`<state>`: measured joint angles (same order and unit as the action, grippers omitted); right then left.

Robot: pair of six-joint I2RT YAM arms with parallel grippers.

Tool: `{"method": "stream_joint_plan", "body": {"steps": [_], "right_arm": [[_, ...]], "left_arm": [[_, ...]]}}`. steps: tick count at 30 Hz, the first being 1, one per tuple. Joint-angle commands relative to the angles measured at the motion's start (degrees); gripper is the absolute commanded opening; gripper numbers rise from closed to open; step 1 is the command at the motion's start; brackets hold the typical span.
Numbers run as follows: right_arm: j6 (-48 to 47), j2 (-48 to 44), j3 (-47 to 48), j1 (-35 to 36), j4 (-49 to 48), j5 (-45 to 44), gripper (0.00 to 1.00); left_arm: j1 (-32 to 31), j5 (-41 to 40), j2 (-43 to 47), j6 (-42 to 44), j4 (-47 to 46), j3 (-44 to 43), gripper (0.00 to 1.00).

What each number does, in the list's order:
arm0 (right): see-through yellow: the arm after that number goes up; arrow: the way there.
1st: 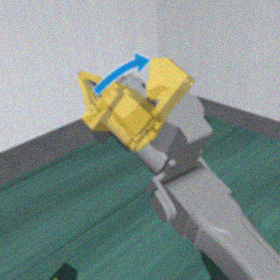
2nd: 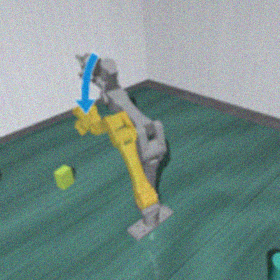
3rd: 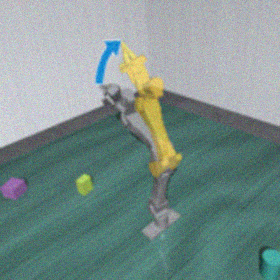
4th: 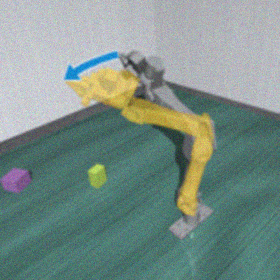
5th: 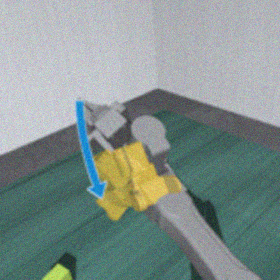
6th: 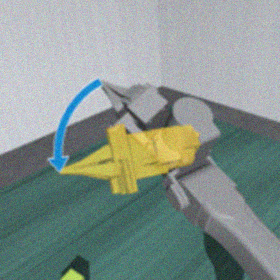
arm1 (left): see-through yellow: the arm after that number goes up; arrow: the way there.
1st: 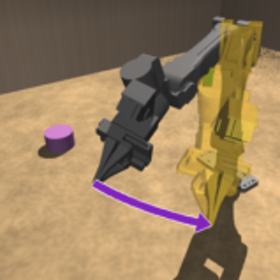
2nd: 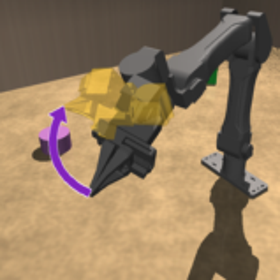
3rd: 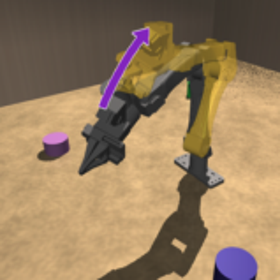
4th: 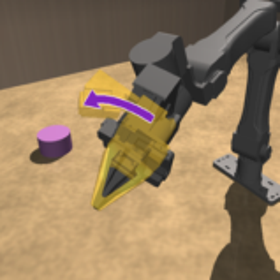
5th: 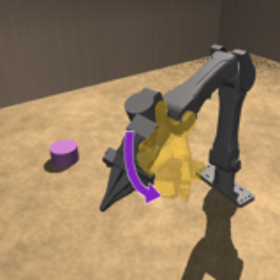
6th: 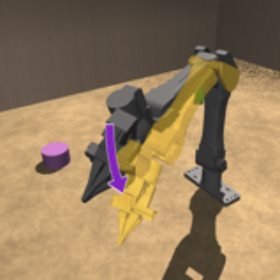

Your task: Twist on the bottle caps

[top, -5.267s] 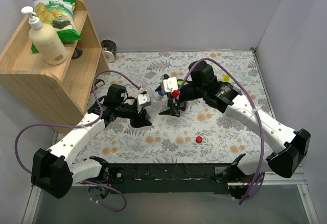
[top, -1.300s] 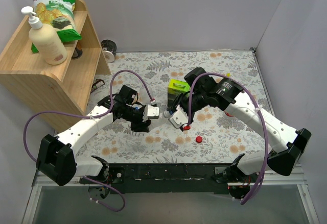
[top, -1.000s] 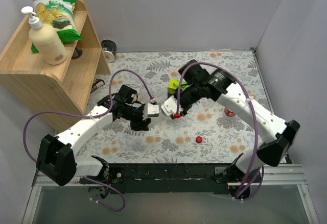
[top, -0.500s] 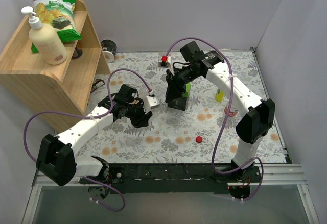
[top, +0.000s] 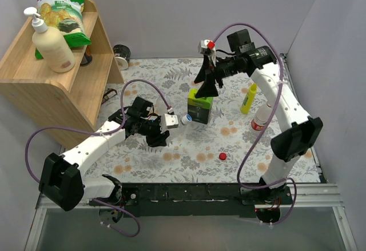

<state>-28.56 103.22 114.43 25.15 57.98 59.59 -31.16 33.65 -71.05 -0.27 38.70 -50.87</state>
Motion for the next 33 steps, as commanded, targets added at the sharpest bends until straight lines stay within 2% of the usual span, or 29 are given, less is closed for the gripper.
{"method": "stream_joint_plan", "body": {"steps": [1, 3, 8, 13, 19, 25, 28, 30, 31, 32, 33], "right_arm": [[-33.2, -11.4, -6.5, 7.8, 9.2, -5.7, 0.81], [-43.3, -15.5, -10.9, 10.9, 9.7, -10.4, 0.76], [-52.1, -20.5, -19.8, 15.7, 5.4, -16.4, 0.72], [-59.3, -21.3, -21.7, 18.5, 6.2, -20.1, 0.64], [-58.8, -21.7, -24.0, 19.5, 3.4, -20.2, 0.63], [-58.3, -21.7, -24.3, 20.4, 2.0, -19.9, 0.56], [-58.5, -21.1, -24.0, 20.4, 2.9, -19.9, 0.48], [-57.5, -20.7, -23.6, 20.4, 3.2, -19.4, 0.39], [-56.4, -20.4, -22.9, 20.4, 3.1, -19.3, 0.36], [-55.0, -19.6, -22.3, 20.4, 3.0, -19.0, 0.28], [-49.8, -18.9, -21.4, 20.4, 2.4, -18.4, 0.24]], "left_arm": [[-0.2, 6.2, -1.3, 8.8, 9.5, -2.2, 0.00], [-0.2, 6.7, -1.8, 10.9, 11.1, -3.5, 0.00], [-0.5, 6.7, -3.7, 12.9, 12.5, -5.7, 0.00], [-0.7, 7.7, -3.7, 12.9, 12.1, -7.2, 0.00], [-1.3, 8.2, -4.4, 12.8, 12.1, -8.1, 0.00], [-1.5, 8.7, -4.5, 12.7, 11.8, -8.5, 0.00], [-1.5, 8.7, -4.8, 12.6, 11.5, -8.5, 0.00], [-1.5, 8.8, -5.0, 12.1, 11.0, -8.5, 0.00], [-1.5, 8.7, -5.0, 11.7, 10.6, -8.5, 0.00], [-1.5, 8.1, -5.0, 11.0, 9.4, -8.4, 0.00], [-1.5, 7.6, -5.1, 8.7, 8.2, -8.2, 0.00]]}}
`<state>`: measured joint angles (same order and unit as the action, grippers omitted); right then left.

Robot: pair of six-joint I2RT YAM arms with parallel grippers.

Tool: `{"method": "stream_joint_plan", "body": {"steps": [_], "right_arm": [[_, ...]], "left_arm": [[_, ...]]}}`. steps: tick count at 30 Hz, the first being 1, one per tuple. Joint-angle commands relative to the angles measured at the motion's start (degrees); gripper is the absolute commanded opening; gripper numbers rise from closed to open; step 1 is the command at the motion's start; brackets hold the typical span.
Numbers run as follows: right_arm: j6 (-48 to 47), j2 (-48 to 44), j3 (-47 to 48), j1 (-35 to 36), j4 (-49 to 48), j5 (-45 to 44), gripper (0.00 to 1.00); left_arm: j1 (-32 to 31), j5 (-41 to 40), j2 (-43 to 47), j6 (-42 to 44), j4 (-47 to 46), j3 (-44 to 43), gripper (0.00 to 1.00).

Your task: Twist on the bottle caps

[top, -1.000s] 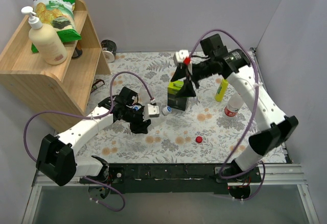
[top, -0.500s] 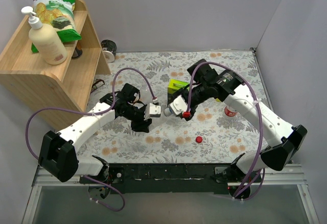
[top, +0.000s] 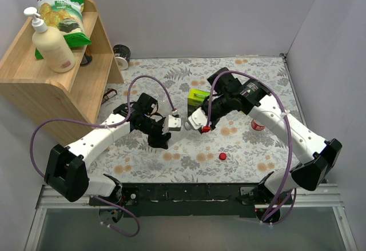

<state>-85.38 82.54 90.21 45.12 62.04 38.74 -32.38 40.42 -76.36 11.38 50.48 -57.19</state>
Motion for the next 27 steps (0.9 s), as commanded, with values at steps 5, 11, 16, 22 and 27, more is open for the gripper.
{"method": "stream_joint_plan", "body": {"steps": [5, 11, 16, 22, 27], "right_arm": [[24.3, 10.6, 12.8, -0.6, 2.8, 6.2, 0.01], [44.1, 22.6, 23.4, -5.0, 9.9, 12.8, 0.01], [66.5, 23.8, 18.9, -7.9, 2.0, 17.6, 0.01], [81.8, 24.7, 17.9, -9.5, -3.2, 18.0, 0.01], [75.3, 23.5, 20.3, -15.8, -6.8, 25.8, 0.63]], "left_arm": [[-0.3, -3.5, 2.1, -11.0, -13.4, -0.1, 0.00], [-0.3, -8.1, 3.8, -21.1, -21.7, 1.5, 0.00], [-0.6, -12.1, 3.9, -24.6, -24.1, 1.6, 0.00], [-0.6, -14.8, 3.5, -26.0, -25.2, 3.1, 0.00], [-0.6, -12.3, 4.6, -23.8, -23.2, 4.9, 0.00]]}}
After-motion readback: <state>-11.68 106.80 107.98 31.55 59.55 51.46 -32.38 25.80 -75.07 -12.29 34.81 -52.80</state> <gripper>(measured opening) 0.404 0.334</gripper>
